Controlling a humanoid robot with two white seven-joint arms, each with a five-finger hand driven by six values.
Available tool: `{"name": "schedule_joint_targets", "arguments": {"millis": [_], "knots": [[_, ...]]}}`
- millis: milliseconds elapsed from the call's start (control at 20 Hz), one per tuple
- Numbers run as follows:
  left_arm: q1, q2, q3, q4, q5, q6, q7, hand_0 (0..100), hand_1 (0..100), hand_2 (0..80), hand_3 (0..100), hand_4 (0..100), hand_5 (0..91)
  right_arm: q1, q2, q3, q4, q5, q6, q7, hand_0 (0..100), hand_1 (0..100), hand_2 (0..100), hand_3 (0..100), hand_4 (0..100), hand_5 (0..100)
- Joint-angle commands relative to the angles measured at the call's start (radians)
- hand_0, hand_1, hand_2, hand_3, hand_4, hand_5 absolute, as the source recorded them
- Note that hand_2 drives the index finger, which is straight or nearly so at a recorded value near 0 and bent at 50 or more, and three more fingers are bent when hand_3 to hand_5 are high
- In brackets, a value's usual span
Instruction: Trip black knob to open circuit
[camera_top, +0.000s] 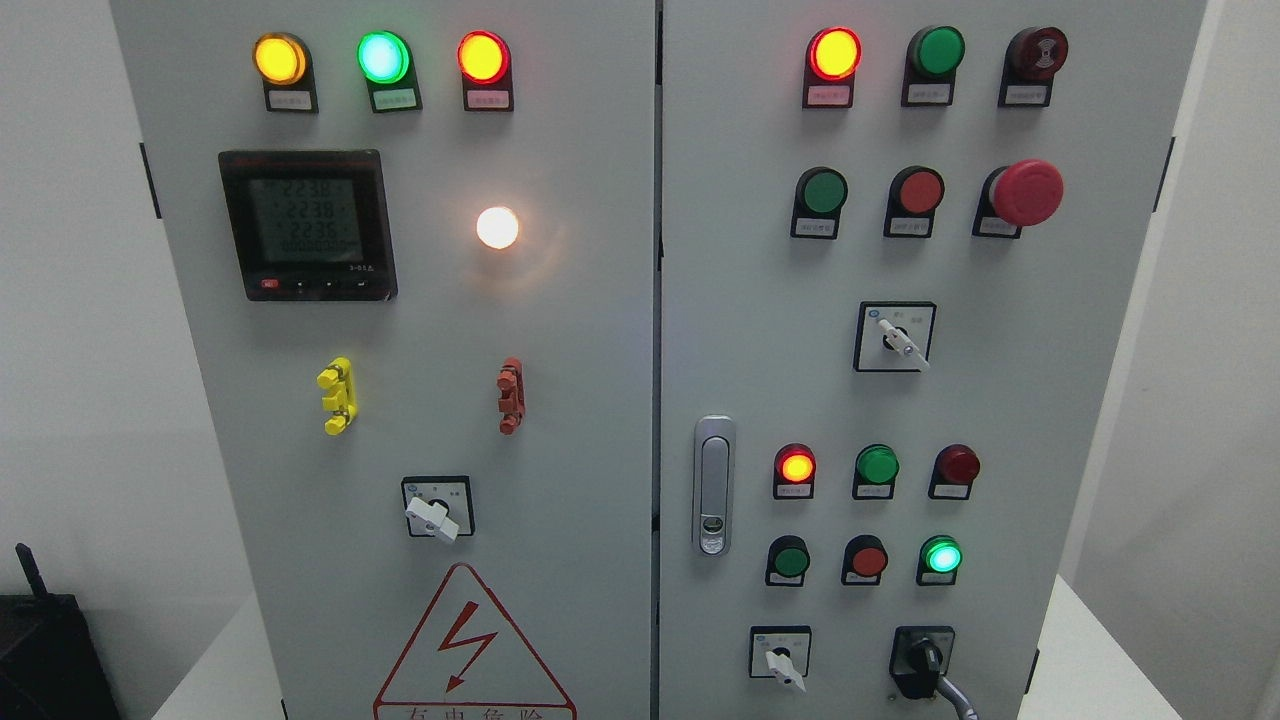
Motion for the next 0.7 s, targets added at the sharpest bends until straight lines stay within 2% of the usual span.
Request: {"name": "schedule_joint_targets", "arguments": {"millis": [0, 300, 650], "knots": [[0.0, 0.0, 0.001, -0.016, 0.0, 0.0, 0.0, 12, 39, 0.0, 0, 0, 0.0, 0.012, -0.019, -0.012, -0.004, 0.0, 0.001, -0.004, 0, 0, 7, 100, 100, 97], [0.0, 0.0, 0.001, -0.016, 0.0, 0.0, 0.0, 12, 39, 0.0, 0, 0, 0.0, 0.027, -0.019, -0.026, -0.031, -0.001, 0.001, -0.004, 0, 0, 6, 100, 100, 97], [0.0, 0.0, 0.001, -0.016, 0.0, 0.0, 0.0, 12, 39, 0.0, 0, 0, 0.0, 0.095, -0.017, -0.028, -0.1, -0.001, -0.001, -0.002, 0, 0, 5, 100, 98, 95]]}}
